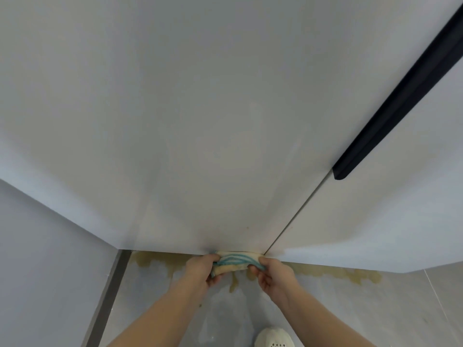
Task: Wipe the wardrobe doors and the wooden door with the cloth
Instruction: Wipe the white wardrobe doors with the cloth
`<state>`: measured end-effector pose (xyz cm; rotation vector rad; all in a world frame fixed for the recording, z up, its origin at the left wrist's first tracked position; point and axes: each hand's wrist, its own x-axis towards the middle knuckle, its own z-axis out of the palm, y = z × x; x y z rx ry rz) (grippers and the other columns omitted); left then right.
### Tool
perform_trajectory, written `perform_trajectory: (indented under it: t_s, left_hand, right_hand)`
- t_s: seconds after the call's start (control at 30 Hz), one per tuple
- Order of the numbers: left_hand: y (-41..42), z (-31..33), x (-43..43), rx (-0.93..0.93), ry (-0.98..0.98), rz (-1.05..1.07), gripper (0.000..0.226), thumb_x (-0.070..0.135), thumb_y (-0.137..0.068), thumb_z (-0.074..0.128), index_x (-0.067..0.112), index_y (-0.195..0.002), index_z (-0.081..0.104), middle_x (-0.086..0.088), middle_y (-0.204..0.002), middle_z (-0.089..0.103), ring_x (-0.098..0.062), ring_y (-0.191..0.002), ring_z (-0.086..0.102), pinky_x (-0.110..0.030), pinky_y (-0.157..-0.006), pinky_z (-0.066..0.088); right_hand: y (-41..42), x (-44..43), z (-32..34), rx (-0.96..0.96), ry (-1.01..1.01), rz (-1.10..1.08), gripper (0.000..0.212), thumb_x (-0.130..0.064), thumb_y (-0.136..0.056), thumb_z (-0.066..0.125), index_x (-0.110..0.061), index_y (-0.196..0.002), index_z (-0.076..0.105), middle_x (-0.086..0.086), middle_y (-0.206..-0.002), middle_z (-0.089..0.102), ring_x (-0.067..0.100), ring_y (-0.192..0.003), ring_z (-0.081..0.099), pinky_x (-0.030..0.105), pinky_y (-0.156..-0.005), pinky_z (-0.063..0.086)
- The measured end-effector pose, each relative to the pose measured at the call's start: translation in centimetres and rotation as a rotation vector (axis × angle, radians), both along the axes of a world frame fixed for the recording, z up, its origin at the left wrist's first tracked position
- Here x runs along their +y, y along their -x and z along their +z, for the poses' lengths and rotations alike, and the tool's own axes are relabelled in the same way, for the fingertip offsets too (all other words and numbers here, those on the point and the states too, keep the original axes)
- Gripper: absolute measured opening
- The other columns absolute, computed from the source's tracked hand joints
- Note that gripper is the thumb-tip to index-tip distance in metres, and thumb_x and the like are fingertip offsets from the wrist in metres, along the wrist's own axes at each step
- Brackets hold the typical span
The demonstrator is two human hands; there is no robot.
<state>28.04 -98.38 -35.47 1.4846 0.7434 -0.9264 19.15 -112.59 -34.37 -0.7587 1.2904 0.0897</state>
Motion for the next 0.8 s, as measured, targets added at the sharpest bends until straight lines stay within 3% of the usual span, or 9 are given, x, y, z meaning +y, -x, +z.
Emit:
perform_trajectory:
  t_s: [0.1,0.4,0.8]
  left_hand:
    - [0.1,2.5,0.4,-0.042,0.03,0.022,0.008,0.002,-0.088,0.062,-0.002,-0.083,0.058,-0.018,-0.069,0.063,-0.02,-0.036,0.06,-0.019,-0.034,0.043]
    - [0.5,11.4,1.3,-0.169,0.141,-0.08,0.007,0.006,-0.089,0.064,0.0,-0.087,0.064,-0.012,-0.059,0.069,-0.02,-0.043,0.065,-0.018,-0.036,0.043]
    - [0.8,24.5,3.0,-0.392,0.267,-0.17,0.014,0.015,-0.09,0.064,0.004,-0.099,0.067,-0.011,-0.077,0.075,-0.016,-0.059,0.072,-0.016,-0.041,0.044]
  right_hand:
    - [0.1,0.3,2.4,-0.032,-0.004,-0.031,0.007,-0.002,-0.093,0.057,0.002,-0.089,0.061,0.014,-0.059,0.069,0.012,-0.04,0.063,0.015,-0.033,0.041]
    - [0.9,0.5,11.1,-0.136,0.037,-0.028,0.011,-0.005,-0.094,0.058,0.003,-0.088,0.062,0.015,-0.062,0.071,0.008,-0.039,0.061,0.013,-0.033,0.041]
    - [1.9,1.0,24.7,-0.372,0.136,0.023,0.013,-0.01,-0.093,0.06,0.0,-0.101,0.065,0.016,-0.08,0.074,0.007,-0.05,0.064,0.013,-0.04,0.046]
